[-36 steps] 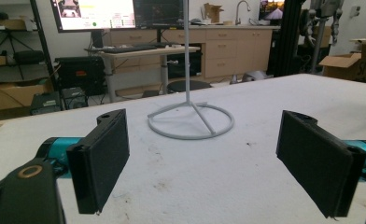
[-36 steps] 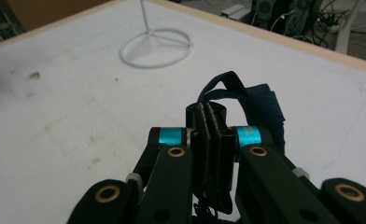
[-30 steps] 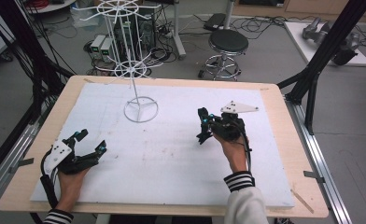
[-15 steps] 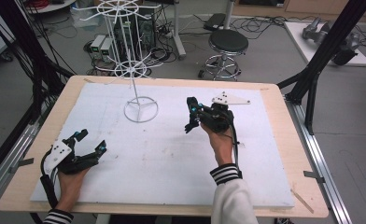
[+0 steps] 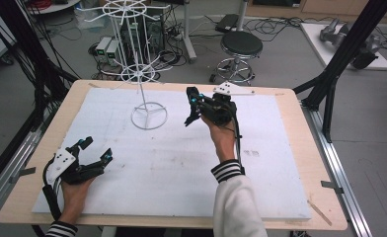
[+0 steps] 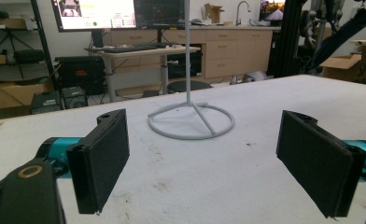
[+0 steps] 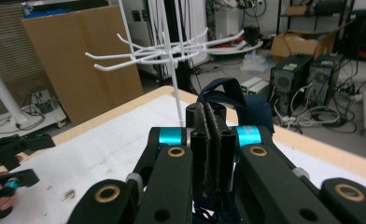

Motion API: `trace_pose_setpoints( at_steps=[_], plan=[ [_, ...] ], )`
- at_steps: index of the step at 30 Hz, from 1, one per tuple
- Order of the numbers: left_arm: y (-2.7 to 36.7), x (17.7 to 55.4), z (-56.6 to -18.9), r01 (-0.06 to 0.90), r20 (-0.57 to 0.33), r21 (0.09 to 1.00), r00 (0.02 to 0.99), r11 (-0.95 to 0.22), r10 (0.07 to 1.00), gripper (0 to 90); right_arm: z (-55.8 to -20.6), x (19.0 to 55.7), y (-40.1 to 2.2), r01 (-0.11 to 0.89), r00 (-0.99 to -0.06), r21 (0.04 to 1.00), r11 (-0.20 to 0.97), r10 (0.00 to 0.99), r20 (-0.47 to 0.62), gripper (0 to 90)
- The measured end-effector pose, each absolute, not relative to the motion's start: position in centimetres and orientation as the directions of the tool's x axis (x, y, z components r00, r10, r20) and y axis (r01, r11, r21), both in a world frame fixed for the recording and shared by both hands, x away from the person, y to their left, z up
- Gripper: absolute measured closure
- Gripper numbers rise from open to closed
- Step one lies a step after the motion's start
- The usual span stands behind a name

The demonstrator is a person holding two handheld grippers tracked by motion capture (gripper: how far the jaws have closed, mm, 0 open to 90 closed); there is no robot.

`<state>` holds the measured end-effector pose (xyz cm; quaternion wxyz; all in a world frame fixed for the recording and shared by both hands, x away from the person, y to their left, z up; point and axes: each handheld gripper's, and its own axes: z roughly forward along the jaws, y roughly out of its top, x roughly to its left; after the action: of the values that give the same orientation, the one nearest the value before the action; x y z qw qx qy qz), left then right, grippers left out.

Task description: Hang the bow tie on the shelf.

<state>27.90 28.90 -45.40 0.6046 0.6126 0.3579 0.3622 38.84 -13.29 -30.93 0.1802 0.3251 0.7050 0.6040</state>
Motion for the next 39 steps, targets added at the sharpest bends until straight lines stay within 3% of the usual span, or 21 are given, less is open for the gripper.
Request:
trace_pose_setpoints(
  at_steps=[39],
  plan=[
    [29.0, 27.9, -45.4, 0.002, 0.010, 1.000, 0.484, -0.012, 0.875, 17.4, -28.3, 42.6, -5.6, 0.187, -0.754, 0.978, 0.094, 0.652, 0.081, 88.1]
  ],
)
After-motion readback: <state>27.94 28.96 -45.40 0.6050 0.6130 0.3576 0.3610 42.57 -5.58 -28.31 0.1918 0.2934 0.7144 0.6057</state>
